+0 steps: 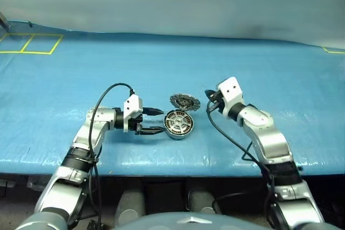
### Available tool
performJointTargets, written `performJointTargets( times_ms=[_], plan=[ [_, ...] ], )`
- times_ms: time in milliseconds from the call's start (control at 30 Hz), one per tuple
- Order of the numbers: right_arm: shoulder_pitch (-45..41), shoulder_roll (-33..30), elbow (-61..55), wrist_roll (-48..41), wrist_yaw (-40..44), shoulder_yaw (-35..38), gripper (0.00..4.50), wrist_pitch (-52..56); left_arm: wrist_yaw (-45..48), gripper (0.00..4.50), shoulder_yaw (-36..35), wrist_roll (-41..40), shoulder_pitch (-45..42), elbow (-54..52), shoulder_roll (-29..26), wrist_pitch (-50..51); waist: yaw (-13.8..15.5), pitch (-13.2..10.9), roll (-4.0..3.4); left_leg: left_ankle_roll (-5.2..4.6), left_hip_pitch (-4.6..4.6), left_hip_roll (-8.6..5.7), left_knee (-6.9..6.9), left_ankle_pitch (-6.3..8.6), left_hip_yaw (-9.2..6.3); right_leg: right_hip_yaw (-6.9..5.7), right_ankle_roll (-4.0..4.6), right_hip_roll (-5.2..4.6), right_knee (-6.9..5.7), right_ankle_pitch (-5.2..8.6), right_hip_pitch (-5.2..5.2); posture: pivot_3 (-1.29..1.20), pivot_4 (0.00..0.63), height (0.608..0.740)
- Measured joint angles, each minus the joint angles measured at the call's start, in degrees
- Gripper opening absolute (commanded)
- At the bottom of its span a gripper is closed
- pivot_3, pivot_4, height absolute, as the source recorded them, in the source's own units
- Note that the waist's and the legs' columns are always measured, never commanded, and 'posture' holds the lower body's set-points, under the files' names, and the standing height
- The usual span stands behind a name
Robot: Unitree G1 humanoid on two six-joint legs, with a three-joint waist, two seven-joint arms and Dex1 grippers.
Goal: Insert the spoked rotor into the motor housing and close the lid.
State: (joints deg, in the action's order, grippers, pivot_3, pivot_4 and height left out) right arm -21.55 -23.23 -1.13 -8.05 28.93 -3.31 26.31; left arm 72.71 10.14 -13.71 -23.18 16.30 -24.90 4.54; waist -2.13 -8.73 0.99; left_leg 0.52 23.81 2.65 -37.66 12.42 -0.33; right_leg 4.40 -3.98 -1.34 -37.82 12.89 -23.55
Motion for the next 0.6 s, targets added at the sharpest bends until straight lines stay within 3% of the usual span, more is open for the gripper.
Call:
performJointTargets(
  times_ms=[233, 600],
  plan=[
    [-7.90, 1.52, 9.35, -4.26, 8.29, -0.01, 0.00, -0.75, -2.34, 3.28, -0.70, -0.64, 2.21, -0.81, -0.03, 0.00, 0.02, -0.01, -0.02, 0.00, 0.01, 0.00, 0.14, 0.00, -0.02, -0.02, 0.01, 0.01, 0.00, -0.02, -0.04, 0.00, 0.150, 0.740],
    [-7.47, 2.31, 1.99, -8.43, 16.77, -3.99, 0.00, 2.86, -4.56, 3.28, -1.39, -2.11, 2.76, -1.70, -0.37, 0.11, 0.03, -0.03, -0.04, 0.00, 0.02, 0.00, 0.17, 0.00, -0.03, -0.04, 0.01, 0.01, 0.00, 0.02, -0.08, 0.00, 0.150, 0.740]
  ],
)
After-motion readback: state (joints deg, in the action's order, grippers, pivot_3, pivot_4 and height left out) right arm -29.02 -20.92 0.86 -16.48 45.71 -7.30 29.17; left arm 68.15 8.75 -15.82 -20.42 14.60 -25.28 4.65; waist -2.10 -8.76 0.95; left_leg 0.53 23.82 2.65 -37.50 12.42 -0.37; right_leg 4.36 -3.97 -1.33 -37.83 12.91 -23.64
